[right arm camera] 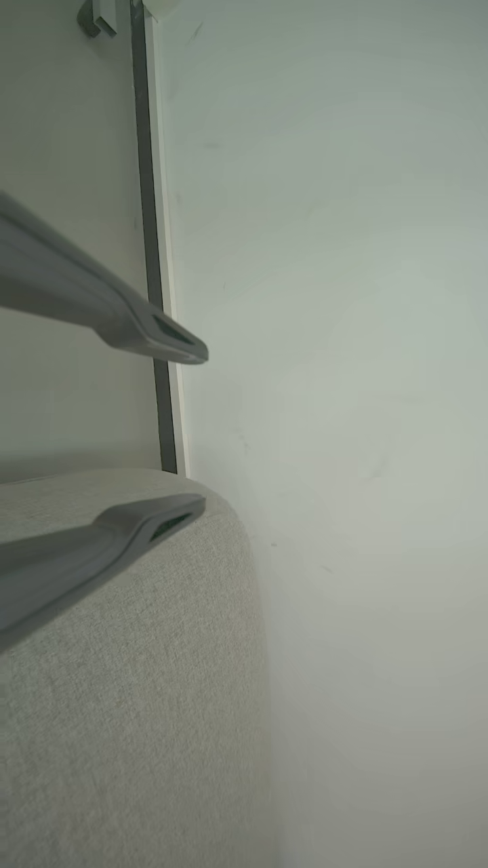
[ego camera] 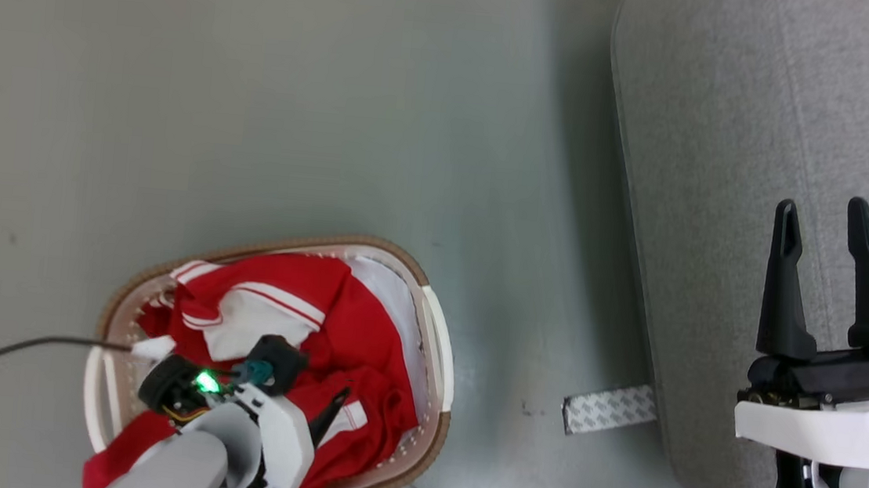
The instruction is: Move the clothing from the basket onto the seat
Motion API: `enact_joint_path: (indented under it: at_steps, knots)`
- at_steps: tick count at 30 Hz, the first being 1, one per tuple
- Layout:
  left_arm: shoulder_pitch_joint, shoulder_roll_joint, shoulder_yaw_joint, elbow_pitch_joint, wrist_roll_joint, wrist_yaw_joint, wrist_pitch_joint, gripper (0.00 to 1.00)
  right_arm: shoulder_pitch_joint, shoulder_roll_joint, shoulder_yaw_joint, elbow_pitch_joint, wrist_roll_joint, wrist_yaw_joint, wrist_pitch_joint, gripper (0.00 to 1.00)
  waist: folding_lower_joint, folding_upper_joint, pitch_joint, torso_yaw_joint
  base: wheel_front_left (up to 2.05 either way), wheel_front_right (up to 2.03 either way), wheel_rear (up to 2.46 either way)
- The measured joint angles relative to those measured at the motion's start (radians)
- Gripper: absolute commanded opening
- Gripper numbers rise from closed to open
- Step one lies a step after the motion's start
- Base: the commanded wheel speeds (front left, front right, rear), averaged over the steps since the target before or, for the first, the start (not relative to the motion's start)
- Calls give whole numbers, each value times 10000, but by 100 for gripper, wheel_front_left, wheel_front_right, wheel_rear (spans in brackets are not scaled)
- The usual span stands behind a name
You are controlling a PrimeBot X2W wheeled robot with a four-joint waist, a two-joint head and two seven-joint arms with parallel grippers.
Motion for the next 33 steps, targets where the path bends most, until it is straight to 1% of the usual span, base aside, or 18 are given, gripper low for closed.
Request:
enact_joint_path:
  at_steps: [2, 6, 7, 8, 9, 10, 11, 12, 14, 15, 16, 17, 20, 23, 24, 25, 26, 33]
  knots:
    - [-221, 272, -846, 42, -454, 4, 665, 100, -100, -2, 4, -12, 153, 0, 0, 100, 0, 0, 256, -60, 0, 0, 0]
    - [-706, 713, -1979, -77, -1547, 0, 1402, 100, -191, -2, 44, -8, 453, 0, 0, 100, 0, 0, 738, -184, 0, 0, 0]
    - [-859, 838, -2219, -109, -1760, 0, 1557, 100, -240, -4, 58, -15, 516, 0, 0, 100, -1, 0, 856, -213, 0, 0, 0]
    - [-859, 838, -2219, -109, -1760, 0, 1557, 100, -240, -4, 58, -15, 516, 0, 0, 100, -1, 0, 856, -213, 0, 0, 0]
    - [-1174, 1078, -2625, -100, -2048, 0, 1779, 100, -309, -2, 96, -69, 596, 0, 0, 100, 0, 0, 1102, -278, 0, 0, 0]
    - [-1174, 1078, -2625, -100, -2048, 0, 1779, 100, -309, -2, 96, -69, 596, 0, 0, 100, 0, 0, 1102, -278, 0, 0, 0]
    - [-1518, 1235, -2982, -35, -2274, 0, 1933, 100, -349, -4, 127, -113, 671, 0, 0, 100, 0, 0, 1350, -343, 0, 0, 0]
    - [-1518, 1235, -2982, -35, -2274, 0, 1933, 100, -349, -4, 127, -113, 671, 0, 0, 100, 0, 0, 1350, -343, 0, 0, 0]
    - [-1834, 1310, -3348, 90, -2420, 0, 2117, 100, -433, -2, 163, -146, 757, 0, 0, 100, 0, 0, 1597, -412, 0, 0, 0]
    - [-1956, 1321, -3557, 153, -2497, 0, 2259, 100, -480, -4, 176, -163, 798, 0, 0, 100, 0, 0, 1716, -449, 0, 0, 0]
    - [-2110, 1319, -4019, 247, -2734, 2, 2617, 100, -527, -2, 213, -211, 861, 0, 0, 100, -1, 0, 1943, -527, 0, 0, 0]
    - [-2110, 1319, -4019, 247, -2734, 2, 2617, 100, -527, -2, 213, -211, 861, 0, 0, 100, -1, 0, 1943, -527, 0, 0, 0]
    - [-2340, 1296, -4477, 397, -3047, 0, 2759, 100, -542, -2, 163, -291, 941, 0, 0, 100, -1, 0, 2222, -655, 0, 0, 0]
    - [-2623, 1243, -4671, 652, -3137, 0, 2569, 100, -540, -4, 109, -324, 965, 0, 0, 100, 0, 0, 2429, -758, 0, 0, 0]
    - [-2659, 1220, -4740, 752, -3154, 0, 2506, 58, -539, -4, 105, -326, 966, 0, 0, 100, -1, 0, 2471, -781, 0, 0, 0]
    - [-2691, 1195, -4800, 846, -3191, 0, 2452, 24, -539, -4, 104, -326, 966, 0, 0, 100, -1, 0, 2500, -800, 0, 0, 0]
    - [-2744, 1139, -4905, 991, -3262, 0, 2328, 0, -539, -4, 88, -326, 965, 0, 0, 100, -1, 0, 2506, -810, 0, 0, 0]
    - [-2713, 930, -5120, 1333, -3776, 0, 1639, 0, -537, -4, 38, -299, 805, 0, 0, 100, -1, 0, 2091, -661, 0, 0, 0]
